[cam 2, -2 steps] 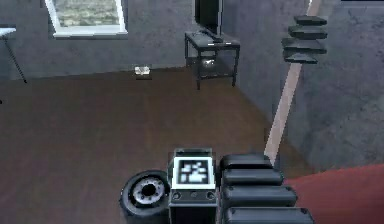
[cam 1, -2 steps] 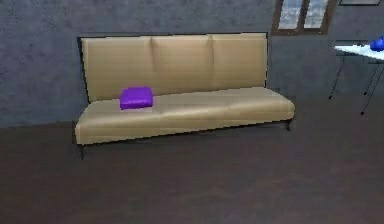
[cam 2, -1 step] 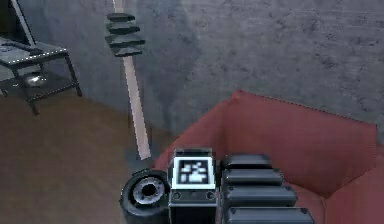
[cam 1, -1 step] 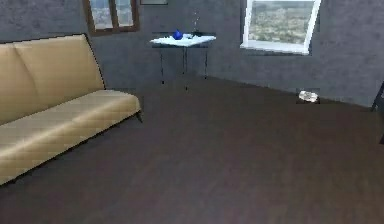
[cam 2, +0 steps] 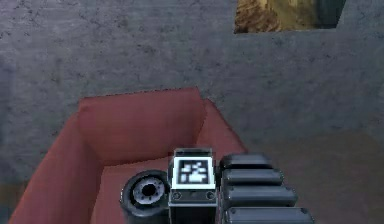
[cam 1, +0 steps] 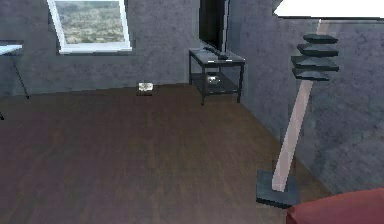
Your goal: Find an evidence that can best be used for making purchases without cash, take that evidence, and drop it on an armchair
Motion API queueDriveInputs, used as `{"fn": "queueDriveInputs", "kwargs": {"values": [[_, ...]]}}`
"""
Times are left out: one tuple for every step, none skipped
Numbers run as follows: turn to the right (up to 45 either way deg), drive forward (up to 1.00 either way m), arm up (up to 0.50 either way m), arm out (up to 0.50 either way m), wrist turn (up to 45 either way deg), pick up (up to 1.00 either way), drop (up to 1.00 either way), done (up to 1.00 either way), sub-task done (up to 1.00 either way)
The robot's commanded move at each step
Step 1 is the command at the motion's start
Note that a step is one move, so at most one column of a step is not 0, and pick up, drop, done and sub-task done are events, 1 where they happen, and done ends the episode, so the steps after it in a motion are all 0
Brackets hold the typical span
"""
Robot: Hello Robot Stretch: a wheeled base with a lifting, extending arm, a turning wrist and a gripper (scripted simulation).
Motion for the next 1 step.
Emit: {"fn": "queueDriveInputs", "kwargs": {"values": [[12.0,0.00,0.00,0.00,0.0,0.00,0.00,0.00,0.00]]}}
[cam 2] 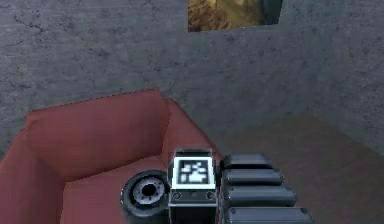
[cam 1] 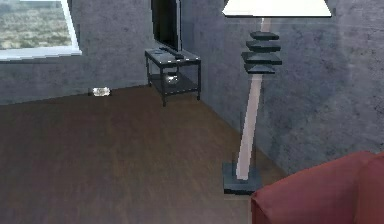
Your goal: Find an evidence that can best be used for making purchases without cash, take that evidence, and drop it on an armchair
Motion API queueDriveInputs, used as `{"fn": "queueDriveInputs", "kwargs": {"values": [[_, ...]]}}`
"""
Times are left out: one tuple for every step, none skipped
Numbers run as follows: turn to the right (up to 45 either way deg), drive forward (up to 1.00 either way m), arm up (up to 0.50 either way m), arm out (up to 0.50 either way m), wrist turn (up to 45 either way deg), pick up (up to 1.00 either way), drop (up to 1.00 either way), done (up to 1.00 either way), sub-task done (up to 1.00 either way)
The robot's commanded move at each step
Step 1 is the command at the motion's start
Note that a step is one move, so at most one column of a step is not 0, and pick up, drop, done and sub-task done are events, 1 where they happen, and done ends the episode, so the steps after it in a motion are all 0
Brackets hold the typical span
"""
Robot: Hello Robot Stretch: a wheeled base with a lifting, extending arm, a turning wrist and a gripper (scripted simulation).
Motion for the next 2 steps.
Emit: {"fn": "queueDriveInputs", "kwargs": {"values": [[0.0,0.00,0.00,0.48,0.0,0.00,0.00,0.00,0.00],[0.0,0.00,0.00,0.00,39.0,0.00,0.00,0.00,0.00]]}}
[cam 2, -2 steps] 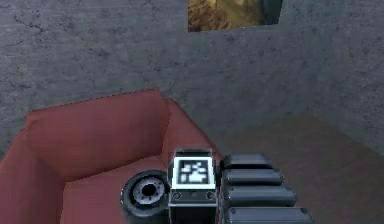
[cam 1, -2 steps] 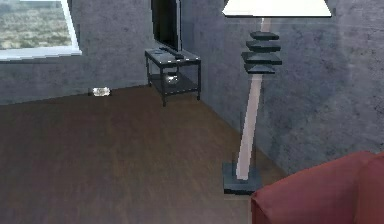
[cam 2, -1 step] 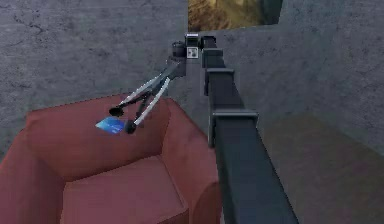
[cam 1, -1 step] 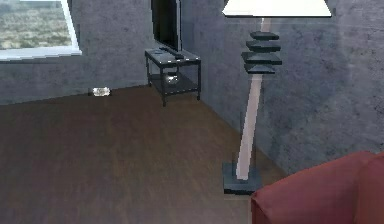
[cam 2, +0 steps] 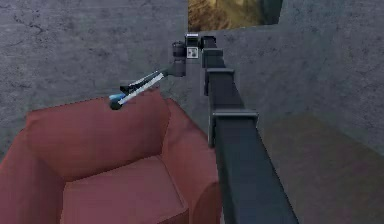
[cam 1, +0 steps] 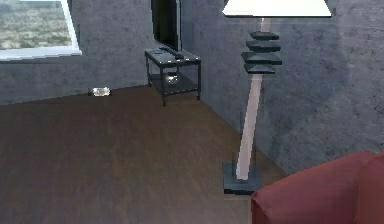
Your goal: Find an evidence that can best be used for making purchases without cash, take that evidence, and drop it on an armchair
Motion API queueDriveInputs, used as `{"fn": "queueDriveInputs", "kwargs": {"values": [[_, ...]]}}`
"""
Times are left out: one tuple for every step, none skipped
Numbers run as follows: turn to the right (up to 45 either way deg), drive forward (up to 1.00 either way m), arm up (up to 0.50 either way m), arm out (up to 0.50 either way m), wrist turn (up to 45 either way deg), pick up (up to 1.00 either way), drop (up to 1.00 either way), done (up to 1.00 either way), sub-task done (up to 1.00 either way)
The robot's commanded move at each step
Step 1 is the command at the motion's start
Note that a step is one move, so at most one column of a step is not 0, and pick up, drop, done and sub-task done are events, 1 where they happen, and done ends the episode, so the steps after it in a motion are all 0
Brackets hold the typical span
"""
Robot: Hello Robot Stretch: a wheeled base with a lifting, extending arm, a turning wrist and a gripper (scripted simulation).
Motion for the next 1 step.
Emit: {"fn": "queueDriveInputs", "kwargs": {"values": [[0.0,0.00,-0.38,0.00,0.0,0.00,0.00,0.00,0.00]]}}
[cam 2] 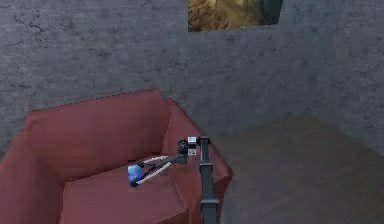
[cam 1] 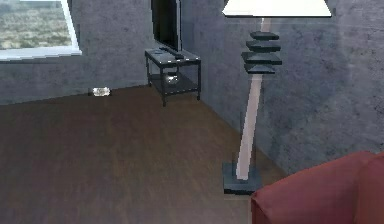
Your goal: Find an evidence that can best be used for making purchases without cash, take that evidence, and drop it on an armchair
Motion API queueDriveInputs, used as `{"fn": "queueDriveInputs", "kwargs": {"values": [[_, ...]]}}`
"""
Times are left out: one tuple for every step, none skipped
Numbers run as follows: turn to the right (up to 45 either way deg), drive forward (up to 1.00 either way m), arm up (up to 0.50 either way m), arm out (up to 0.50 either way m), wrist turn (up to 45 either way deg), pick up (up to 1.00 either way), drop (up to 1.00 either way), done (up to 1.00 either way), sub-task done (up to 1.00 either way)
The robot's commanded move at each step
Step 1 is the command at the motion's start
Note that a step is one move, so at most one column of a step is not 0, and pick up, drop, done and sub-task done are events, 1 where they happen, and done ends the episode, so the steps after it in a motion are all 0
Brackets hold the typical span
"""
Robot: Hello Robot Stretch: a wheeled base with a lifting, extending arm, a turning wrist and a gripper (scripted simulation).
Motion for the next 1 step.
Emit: {"fn": "queueDriveInputs", "kwargs": {"values": [[0.0,0.00,-0.32,0.00,0.0,0.00,0.00,0.00,0.00]]}}
